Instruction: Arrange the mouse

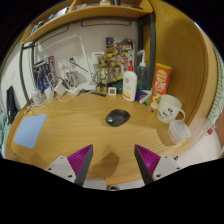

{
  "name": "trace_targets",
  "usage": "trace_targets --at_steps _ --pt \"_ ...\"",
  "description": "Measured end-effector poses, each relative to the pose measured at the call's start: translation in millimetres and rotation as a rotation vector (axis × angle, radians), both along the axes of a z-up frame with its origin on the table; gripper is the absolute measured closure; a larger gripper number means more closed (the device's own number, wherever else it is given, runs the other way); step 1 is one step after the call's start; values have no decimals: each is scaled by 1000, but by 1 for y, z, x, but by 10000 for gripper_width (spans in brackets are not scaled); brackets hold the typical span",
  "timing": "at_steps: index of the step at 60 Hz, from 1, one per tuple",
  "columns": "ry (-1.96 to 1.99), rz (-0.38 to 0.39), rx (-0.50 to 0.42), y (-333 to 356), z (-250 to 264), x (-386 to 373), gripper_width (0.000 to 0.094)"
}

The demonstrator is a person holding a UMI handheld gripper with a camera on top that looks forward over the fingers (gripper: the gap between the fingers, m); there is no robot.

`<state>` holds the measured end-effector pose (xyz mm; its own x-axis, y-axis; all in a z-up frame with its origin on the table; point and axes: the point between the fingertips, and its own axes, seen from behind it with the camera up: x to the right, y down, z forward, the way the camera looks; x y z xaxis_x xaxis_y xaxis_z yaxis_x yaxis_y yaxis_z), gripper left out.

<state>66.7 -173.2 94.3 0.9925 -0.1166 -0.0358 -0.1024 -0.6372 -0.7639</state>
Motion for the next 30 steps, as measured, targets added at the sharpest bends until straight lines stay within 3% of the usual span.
trace_targets --at_steps 30 --pt "50 97 -46 176 59 -109 99"
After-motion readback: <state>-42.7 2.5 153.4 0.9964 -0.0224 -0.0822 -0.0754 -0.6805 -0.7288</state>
